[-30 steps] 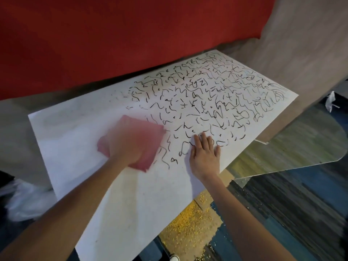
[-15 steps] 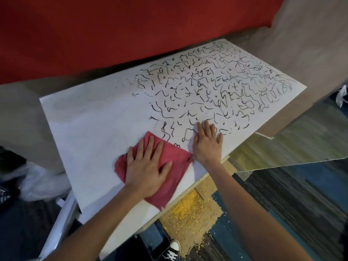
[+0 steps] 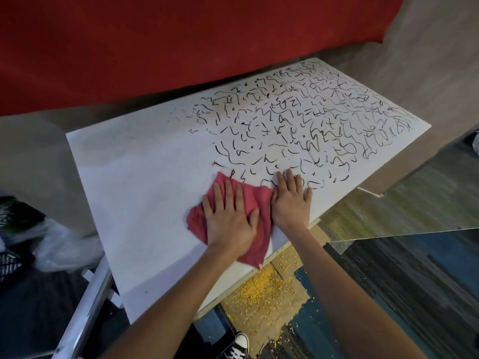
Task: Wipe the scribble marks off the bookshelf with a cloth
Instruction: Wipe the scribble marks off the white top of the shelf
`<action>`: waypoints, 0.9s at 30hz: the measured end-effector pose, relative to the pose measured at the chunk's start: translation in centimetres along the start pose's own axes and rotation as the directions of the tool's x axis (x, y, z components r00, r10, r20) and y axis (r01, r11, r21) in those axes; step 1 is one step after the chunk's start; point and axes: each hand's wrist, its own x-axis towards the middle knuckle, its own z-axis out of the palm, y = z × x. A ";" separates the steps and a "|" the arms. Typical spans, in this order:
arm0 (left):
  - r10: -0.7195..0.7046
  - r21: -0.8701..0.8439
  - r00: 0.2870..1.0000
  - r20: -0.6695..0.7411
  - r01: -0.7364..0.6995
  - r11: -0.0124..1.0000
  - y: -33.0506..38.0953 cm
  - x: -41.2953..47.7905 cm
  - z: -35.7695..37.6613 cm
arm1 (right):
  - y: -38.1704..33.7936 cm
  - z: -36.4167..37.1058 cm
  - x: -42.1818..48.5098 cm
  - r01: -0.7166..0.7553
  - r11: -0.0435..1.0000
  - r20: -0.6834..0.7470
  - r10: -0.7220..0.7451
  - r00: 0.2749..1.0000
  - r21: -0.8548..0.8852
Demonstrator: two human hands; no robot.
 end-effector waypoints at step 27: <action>0.055 -0.022 0.998 -0.015 -0.055 0.998 -3.2 2.4 -0.2 | 0.2 -0.1 0.8 0.023 0.999 0.067 -0.021 0.998 -0.032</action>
